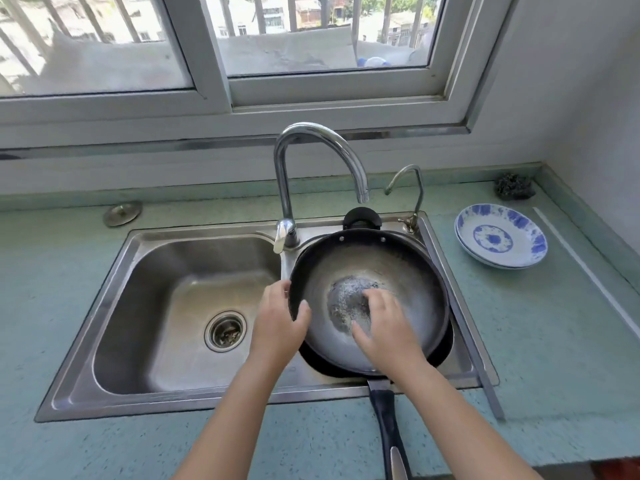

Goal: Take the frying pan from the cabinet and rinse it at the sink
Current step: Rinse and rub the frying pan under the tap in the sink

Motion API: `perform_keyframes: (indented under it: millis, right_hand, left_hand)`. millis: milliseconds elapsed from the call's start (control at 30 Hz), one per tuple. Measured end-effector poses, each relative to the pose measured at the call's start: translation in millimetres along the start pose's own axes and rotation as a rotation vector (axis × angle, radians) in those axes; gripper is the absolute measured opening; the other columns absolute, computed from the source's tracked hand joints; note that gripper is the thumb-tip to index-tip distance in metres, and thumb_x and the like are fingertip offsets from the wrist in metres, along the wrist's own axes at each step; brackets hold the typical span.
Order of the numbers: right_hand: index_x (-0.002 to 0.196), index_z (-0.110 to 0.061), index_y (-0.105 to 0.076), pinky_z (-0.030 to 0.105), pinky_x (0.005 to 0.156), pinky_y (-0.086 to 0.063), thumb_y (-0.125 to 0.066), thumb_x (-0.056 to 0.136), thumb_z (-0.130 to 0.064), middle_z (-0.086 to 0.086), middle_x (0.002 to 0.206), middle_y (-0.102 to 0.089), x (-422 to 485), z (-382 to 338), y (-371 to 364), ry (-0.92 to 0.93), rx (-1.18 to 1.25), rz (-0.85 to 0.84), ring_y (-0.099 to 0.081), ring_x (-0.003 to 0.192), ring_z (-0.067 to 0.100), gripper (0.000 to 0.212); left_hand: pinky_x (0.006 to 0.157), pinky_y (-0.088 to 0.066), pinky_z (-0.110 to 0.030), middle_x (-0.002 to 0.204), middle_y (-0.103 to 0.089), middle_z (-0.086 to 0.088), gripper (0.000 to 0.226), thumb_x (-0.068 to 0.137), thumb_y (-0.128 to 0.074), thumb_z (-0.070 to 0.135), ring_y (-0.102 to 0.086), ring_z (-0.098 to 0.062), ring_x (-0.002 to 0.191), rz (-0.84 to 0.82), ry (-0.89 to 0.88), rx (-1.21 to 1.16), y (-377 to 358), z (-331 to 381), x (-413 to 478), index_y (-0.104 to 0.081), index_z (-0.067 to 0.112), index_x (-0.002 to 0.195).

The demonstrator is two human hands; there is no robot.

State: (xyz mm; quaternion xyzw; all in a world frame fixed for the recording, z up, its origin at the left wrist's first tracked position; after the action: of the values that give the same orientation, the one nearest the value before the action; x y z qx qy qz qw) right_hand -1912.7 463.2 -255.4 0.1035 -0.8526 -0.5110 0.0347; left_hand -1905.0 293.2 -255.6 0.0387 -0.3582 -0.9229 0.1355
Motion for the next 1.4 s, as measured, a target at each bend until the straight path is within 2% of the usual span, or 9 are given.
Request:
perform_keyframes:
  millis: [200, 300, 400, 500, 633, 767, 933, 1267, 1400]
  right_hand:
    - [0.14, -0.009, -0.034, 0.027, 0.113, -0.022, -0.048, 0.092, -0.032, 0.006, 0.143, -0.035, 31, -4, -13, 0.026, -0.071, -0.025, -0.03, 0.135, 0.021, 0.055]
    - [0.135, -0.004, -0.043, 0.035, 0.111, -0.03, -0.054, 0.089, -0.028, 0.012, 0.137, -0.043, 46, -5, -18, -0.023, -0.083, -0.012, -0.038, 0.129, 0.027, 0.053]
    - [0.112, 0.002, -0.062, 0.043, 0.09, -0.051, -0.06, 0.074, -0.027, 0.018, 0.112, -0.063, 60, -11, -26, -0.037, -0.116, 0.073, -0.062, 0.104, 0.036, 0.047]
    - [0.096, -0.001, -0.07, 0.041, 0.074, -0.058, -0.044, 0.067, -0.035, 0.016, 0.096, -0.07, 72, -24, -26, -0.038, -0.186, 0.072, -0.07, 0.085, 0.033, 0.052]
    - [0.095, -0.004, -0.072, 0.042, 0.073, -0.058, -0.044, 0.066, -0.037, 0.014, 0.097, -0.071, 79, -32, -30, -0.056, -0.262, 0.027, -0.07, 0.087, 0.03, 0.052]
    - [0.103, -0.006, -0.065, 0.049, 0.075, -0.058, -0.072, 0.055, -0.034, 0.015, 0.104, -0.07, 83, -31, -39, -0.052, -0.266, 0.025, -0.064, 0.101, 0.033, 0.056]
    - [0.114, -0.013, -0.049, 0.051, 0.078, -0.055, -0.043, 0.068, -0.044, 0.012, 0.113, -0.068, 88, -33, -37, -0.052, -0.256, 0.047, -0.066, 0.104, 0.034, 0.055]
    - [0.11, -0.012, -0.065, 0.052, 0.079, -0.054, -0.041, 0.068, -0.047, 0.011, 0.113, -0.069, 87, -27, -45, -0.101, -0.323, 0.033, -0.066, 0.104, 0.034, 0.059]
    - [0.108, -0.012, -0.068, 0.05, 0.079, -0.054, -0.04, 0.068, -0.047, 0.011, 0.112, -0.069, 85, -26, -46, -0.12, -0.341, 0.019, -0.067, 0.104, 0.034, 0.06]
  left_hand:
    - [0.091, -0.034, -0.021, 0.128, -0.052, -0.008, 0.046, 0.087, -0.056, 0.015, -0.05, -0.015, 0.112, -0.039, 0.149, -0.105, 0, -17, 42, -0.043, 0.006, 0.131]
    - [0.091, -0.037, -0.023, 0.127, -0.053, -0.006, 0.05, 0.088, -0.055, 0.015, -0.052, -0.013, 0.107, -0.076, 0.243, -0.234, -2, -24, 67, -0.039, 0.007, 0.135]
    - [0.092, -0.038, -0.023, 0.122, -0.053, -0.002, 0.052, 0.088, -0.054, 0.013, -0.052, -0.012, 0.107, -0.111, 0.26, -0.284, -4, -27, 88, -0.037, 0.007, 0.136]
    - [0.091, -0.039, -0.023, 0.115, -0.053, 0.0, 0.05, 0.089, -0.053, 0.011, -0.053, -0.012, 0.104, -0.128, 0.298, -0.368, -7, -31, 102, -0.037, 0.007, 0.136]
    - [0.088, -0.038, -0.024, 0.111, -0.055, 0.0, 0.05, 0.089, -0.052, 0.011, -0.053, -0.013, 0.102, -0.145, 0.313, -0.382, -12, -37, 113, -0.037, 0.007, 0.136]
    - [0.091, -0.037, -0.023, 0.113, -0.054, -0.001, 0.051, 0.088, -0.052, 0.009, -0.052, -0.012, 0.103, -0.15, 0.317, -0.418, -16, -42, 114, -0.037, 0.008, 0.136]
    - [0.093, -0.04, -0.025, 0.111, -0.056, -0.003, 0.049, 0.088, -0.054, 0.006, -0.054, -0.013, 0.102, -0.122, 0.319, -0.505, -18, -45, 115, -0.04, 0.009, 0.134]
    - [0.105, -0.042, -0.036, 0.112, -0.057, -0.006, 0.052, 0.083, -0.061, 0.002, -0.055, -0.016, 0.108, -0.068, 0.261, -0.529, -20, -44, 104, -0.044, 0.007, 0.132]
    - [0.099, -0.041, -0.031, 0.108, -0.058, 0.001, 0.046, 0.083, -0.061, 0.004, -0.054, -0.013, 0.108, -0.031, 0.167, -0.533, -13, -25, 114, -0.047, 0.018, 0.125]
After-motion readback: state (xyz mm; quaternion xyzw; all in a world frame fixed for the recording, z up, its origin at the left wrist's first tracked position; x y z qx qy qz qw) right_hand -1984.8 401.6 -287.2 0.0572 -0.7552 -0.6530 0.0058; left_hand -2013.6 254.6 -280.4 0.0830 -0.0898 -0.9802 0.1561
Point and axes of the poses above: each hand's wrist, its own x-axis towards the middle knuckle, its own y-axis out of the back of the hand, z = x × y, the point moved 2 cm from there along x, towards the middle knuckle
